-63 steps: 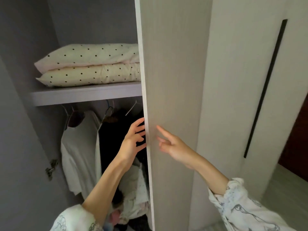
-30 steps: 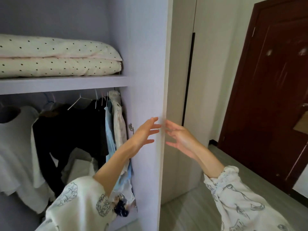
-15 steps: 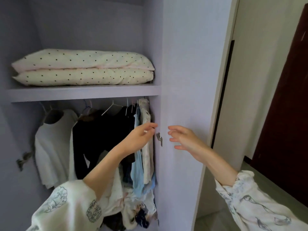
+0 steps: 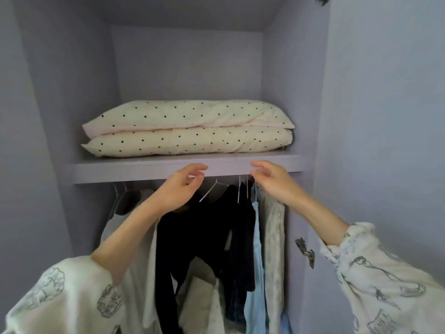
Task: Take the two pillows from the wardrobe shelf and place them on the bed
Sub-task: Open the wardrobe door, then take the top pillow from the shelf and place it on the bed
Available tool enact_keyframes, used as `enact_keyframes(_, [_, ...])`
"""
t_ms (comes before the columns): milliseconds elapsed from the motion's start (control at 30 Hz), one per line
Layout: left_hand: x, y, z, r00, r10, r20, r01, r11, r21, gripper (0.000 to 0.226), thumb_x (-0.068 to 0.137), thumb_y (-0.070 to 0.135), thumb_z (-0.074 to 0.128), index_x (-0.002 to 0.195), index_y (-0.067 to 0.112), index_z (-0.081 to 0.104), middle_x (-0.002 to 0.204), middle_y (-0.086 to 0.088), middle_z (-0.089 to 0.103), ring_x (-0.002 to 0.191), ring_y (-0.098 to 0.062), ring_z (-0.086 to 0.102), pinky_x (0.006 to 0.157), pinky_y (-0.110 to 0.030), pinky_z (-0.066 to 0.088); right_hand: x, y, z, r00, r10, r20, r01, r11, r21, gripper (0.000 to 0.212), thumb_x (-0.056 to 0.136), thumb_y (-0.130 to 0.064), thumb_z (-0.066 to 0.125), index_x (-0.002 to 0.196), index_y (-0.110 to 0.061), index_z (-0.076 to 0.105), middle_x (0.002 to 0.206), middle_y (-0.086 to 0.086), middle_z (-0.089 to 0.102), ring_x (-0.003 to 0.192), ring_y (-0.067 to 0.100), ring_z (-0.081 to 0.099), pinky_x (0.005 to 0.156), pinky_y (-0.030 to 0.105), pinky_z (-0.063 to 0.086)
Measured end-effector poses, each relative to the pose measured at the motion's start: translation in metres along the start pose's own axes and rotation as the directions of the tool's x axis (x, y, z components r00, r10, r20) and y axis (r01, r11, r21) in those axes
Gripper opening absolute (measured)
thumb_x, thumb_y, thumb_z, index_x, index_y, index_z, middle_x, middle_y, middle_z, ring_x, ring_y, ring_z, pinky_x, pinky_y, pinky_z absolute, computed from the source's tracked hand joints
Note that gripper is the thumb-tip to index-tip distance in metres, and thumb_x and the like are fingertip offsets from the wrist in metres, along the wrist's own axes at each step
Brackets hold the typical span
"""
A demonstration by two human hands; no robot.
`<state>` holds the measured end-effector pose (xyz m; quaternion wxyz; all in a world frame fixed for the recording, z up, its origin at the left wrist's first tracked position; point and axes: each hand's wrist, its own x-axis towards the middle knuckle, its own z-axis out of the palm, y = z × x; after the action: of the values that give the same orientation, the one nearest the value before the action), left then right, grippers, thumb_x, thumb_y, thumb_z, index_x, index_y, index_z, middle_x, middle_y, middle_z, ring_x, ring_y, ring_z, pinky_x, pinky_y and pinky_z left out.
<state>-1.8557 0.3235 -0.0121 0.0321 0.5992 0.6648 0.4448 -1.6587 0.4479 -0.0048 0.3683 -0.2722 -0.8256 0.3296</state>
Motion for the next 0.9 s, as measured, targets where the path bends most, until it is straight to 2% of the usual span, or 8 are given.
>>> enact_keyframes(100, [0.032, -0.018, -0.026, 0.999, 0.028, -0.031, -0.027, 0.999, 0.039, 0.03, 0.096, 0.023, 0.043, 0.125, 0.026, 0.05, 0.119, 0.002, 0.055, 0.107, -0.013, 0.053, 0.087, -0.026, 0.039, 0.046, -0.001, 0.011, 0.997, -0.062, -0.052, 0.06, 0.997, -0.045, 0.034, 0.095, -0.026, 0.046, 0.128, -0.022, 0.049, 0.119, -0.002, 0.057, 0.101, 0.008, 0.051, 0.08, 0.019, 0.033])
enact_keyframes(267, [0.084, -0.042, -0.045, 0.986, 0.146, -0.081, -0.131, 0.977, 0.168, 0.032, 0.095, 0.015, 0.045, 0.126, 0.018, 0.051, 0.126, -0.005, 0.054, 0.109, -0.008, 0.049, 0.089, -0.02, 0.036, 0.119, -0.006, 0.021, 0.973, -0.202, -0.112, 0.191, 0.976, -0.108, 0.035, 0.096, -0.026, 0.044, 0.129, -0.018, 0.049, 0.123, 0.003, 0.058, 0.108, 0.01, 0.05, 0.088, 0.021, 0.033])
enact_keyframes(433, [0.151, -0.053, -0.052, 0.96, 0.255, -0.113, -0.197, 0.906, 0.373, 0.036, 0.094, 0.011, 0.042, 0.129, 0.018, 0.049, 0.132, -0.006, 0.046, 0.126, -0.019, 0.038, 0.103, -0.026, 0.028, 0.191, -0.006, 0.029, 0.936, -0.332, -0.114, 0.301, 0.926, -0.227, 0.04, 0.096, -0.036, 0.039, 0.132, -0.02, 0.046, 0.129, 0.001, 0.054, 0.121, 0.016, 0.045, 0.092, 0.023, 0.03])
enact_keyframes(600, [0.218, -0.059, -0.049, 0.914, 0.375, -0.156, -0.207, 0.76, 0.616, 0.045, 0.091, 0.016, 0.047, 0.135, 0.02, 0.042, 0.144, -0.008, 0.034, 0.137, -0.025, 0.022, 0.111, -0.049, 0.018, 0.264, -0.001, 0.026, 0.879, -0.477, 0.015, 0.41, 0.738, -0.536, 0.049, 0.095, -0.031, 0.044, 0.141, -0.016, 0.033, 0.144, 0.009, 0.039, 0.135, 0.023, 0.028, 0.109, 0.032, 0.022])
enact_keyframes(700, [0.254, -0.07, -0.051, 0.94, 0.308, -0.147, -0.12, 0.701, 0.703, 0.057, 0.091, 0.035, 0.047, 0.143, 0.029, 0.025, 0.152, -0.003, 0.02, 0.142, -0.021, 0.008, 0.112, -0.056, 0.001, 0.307, 0.001, 0.02, 0.86, -0.501, 0.099, 0.431, 0.608, -0.667, 0.058, 0.094, -0.038, 0.043, 0.145, -0.019, 0.023, 0.153, 0.005, 0.025, 0.141, 0.02, 0.016, 0.114, 0.041, 0.012])
enact_keyframes(767, [0.274, -0.081, -0.055, 0.955, 0.269, -0.127, -0.049, 0.561, 0.826, 0.069, 0.087, 0.052, 0.045, 0.145, 0.036, 0.013, 0.155, 0.003, 0.013, 0.143, -0.019, 0.004, 0.108, -0.06, -0.008, 0.331, 0.003, 0.018, 0.856, -0.49, 0.165, 0.441, 0.527, -0.727, 0.066, 0.092, -0.046, 0.044, 0.147, -0.023, 0.016, 0.155, 0.002, 0.017, 0.142, 0.018, 0.01, 0.115, 0.045, 0.007])
enact_keyframes(833, [0.289, -0.089, -0.059, 0.943, 0.298, -0.147, 0.021, 0.388, 0.921, 0.079, 0.08, 0.064, 0.046, 0.145, 0.04, 0.008, 0.155, 0.006, 0.015, 0.141, -0.019, 0.012, 0.107, -0.062, -0.006, 0.348, 0.007, 0.02, 0.852, -0.473, 0.226, 0.457, 0.461, -0.761, 0.073, 0.088, -0.052, 0.047, 0.147, -0.029, 0.01, 0.156, -0.002, 0.012, 0.142, 0.017, 0.007, 0.114, 0.047, 0.003])
enact_keyframes(900, [0.301, -0.09, -0.064, 0.921, 0.341, -0.188, 0.067, 0.337, 0.939, 0.084, 0.074, 0.067, 0.052, 0.143, 0.041, 0.013, 0.15, 0.006, 0.027, 0.135, -0.019, 0.027, 0.108, -0.059, 0.01, 0.36, 0.01, 0.021, 0.838, -0.483, 0.255, 0.478, 0.422, -0.771, 0.079, 0.085, -0.054, 0.05, 0.147, -0.032, 0.006, 0.156, -0.004, 0.011, 0.142, 0.017, 0.007, 0.113, 0.049, 0.002])
